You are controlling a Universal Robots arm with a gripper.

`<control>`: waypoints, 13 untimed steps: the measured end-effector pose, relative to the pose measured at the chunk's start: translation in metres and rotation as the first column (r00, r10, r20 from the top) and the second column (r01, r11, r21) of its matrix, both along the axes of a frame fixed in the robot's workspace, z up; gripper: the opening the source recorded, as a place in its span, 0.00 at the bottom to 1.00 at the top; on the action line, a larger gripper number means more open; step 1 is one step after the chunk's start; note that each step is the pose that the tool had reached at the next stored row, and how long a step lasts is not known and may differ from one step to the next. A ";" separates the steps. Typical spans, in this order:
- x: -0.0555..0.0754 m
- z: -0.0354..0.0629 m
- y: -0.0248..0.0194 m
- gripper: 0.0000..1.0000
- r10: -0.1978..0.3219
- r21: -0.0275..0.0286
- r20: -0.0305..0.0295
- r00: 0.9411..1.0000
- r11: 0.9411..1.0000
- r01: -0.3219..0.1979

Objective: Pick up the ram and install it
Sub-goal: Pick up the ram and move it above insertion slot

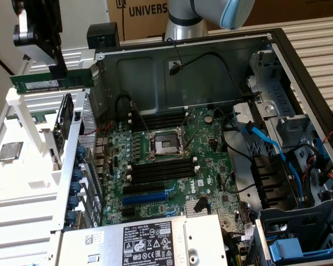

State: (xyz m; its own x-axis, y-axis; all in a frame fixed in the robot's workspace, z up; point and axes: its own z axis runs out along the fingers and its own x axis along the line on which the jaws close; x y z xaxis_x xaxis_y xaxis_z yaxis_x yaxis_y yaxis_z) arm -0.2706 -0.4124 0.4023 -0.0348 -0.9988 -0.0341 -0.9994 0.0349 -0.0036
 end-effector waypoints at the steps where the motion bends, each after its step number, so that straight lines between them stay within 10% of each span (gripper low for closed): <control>1: 0.009 0.0002 -0.0004 0.12 0.000 0.000 0.000 1.000 1.000 0.000; 13: 0.073 0.0010 -0.0026 0.12 0.000 0.002 0.000 1.000 1.000 0.000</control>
